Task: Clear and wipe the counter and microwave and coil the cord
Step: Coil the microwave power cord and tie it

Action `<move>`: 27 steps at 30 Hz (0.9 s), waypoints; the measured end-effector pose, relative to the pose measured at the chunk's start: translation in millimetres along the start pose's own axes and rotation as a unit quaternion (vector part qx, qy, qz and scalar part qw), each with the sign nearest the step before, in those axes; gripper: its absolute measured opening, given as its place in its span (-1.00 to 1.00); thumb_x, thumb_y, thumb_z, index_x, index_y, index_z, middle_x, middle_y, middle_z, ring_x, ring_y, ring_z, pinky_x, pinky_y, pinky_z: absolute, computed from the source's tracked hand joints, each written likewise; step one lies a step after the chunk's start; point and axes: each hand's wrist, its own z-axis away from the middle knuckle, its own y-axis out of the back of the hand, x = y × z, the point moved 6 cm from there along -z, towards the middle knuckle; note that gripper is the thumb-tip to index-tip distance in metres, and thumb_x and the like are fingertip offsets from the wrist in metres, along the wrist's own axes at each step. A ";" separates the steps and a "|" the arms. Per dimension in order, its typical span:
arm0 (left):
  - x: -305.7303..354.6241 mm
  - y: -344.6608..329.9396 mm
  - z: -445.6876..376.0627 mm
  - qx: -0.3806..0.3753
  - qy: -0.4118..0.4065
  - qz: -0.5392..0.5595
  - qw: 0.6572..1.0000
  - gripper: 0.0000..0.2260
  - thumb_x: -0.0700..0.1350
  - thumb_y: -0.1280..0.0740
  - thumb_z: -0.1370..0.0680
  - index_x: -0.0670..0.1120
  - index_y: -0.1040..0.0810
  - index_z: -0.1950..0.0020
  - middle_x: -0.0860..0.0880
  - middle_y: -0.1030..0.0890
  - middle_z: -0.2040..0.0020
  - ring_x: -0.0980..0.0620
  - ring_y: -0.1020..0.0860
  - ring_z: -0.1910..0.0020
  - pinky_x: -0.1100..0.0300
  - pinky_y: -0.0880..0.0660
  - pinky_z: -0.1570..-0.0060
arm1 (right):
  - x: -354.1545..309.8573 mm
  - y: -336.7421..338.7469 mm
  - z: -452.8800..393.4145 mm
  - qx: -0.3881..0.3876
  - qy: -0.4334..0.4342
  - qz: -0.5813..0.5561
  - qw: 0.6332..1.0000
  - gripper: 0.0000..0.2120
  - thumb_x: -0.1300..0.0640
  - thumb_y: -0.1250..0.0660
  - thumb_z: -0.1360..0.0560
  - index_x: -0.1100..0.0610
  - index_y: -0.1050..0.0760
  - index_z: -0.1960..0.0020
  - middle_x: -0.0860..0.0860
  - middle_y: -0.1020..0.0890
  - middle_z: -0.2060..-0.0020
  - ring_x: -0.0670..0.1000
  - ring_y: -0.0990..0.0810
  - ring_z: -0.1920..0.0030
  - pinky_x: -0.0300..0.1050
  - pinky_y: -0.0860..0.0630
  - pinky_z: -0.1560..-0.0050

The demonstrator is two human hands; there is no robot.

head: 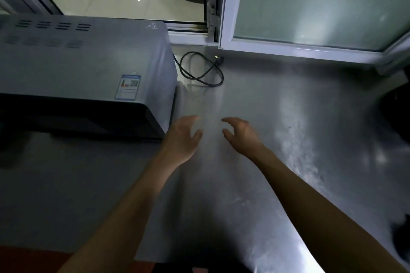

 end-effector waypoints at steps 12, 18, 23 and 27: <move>-33.9 -3.9 -65.7 0.011 0.061 0.029 0.998 -0.55 0.03 -0.31 -0.59 0.01 -0.39 -0.47 0.01 -0.47 -0.42 0.01 -0.40 -0.41 0.07 -0.40 -0.33 | -29.9 15.6 -145.8 0.050 0.031 0.057 0.997 -0.60 0.12 -0.30 -0.57 0.10 -0.45 -0.41 0.11 -0.55 -0.31 0.18 -0.49 -0.29 0.10 -0.48 -0.22; -27.6 -8.0 -99.2 0.024 0.046 -0.062 0.997 -0.55 0.02 -0.30 -0.59 -0.06 -0.37 -0.46 -0.06 -0.50 -0.37 -0.07 -0.45 -0.36 0.02 -0.46 -0.25 | -40.9 -0.6 -199.0 0.018 0.047 0.120 0.991 -0.56 0.18 -0.26 -0.55 0.03 -0.41 -0.43 0.02 -0.43 -0.43 0.14 -0.34 -0.43 0.10 -0.36 -0.34; -19.8 -12.1 -120.5 0.040 0.035 -0.043 0.998 -0.59 -0.01 -0.30 -0.60 -0.06 -0.40 -0.43 -0.06 -0.53 -0.34 -0.05 -0.48 -0.33 0.10 -0.44 -0.20 | -31.3 -9.8 -219.9 0.029 0.066 0.129 0.989 -0.52 0.24 -0.27 -0.52 0.03 -0.42 -0.42 0.04 -0.41 -0.44 0.11 -0.26 -0.47 0.08 -0.26 -0.38; -24.7 -17.4 -130.8 0.037 0.043 -0.035 0.998 -0.59 -0.02 -0.30 -0.59 -0.06 -0.40 -0.43 -0.06 -0.53 -0.32 -0.06 -0.48 -0.33 0.07 -0.46 -0.19 | -25.1 -10.1 -231.5 0.050 0.100 0.141 0.984 -0.65 0.26 -0.33 -0.45 0.11 -0.59 -0.22 0.07 -0.59 -0.18 0.17 -0.43 -0.29 0.12 -0.38 -0.22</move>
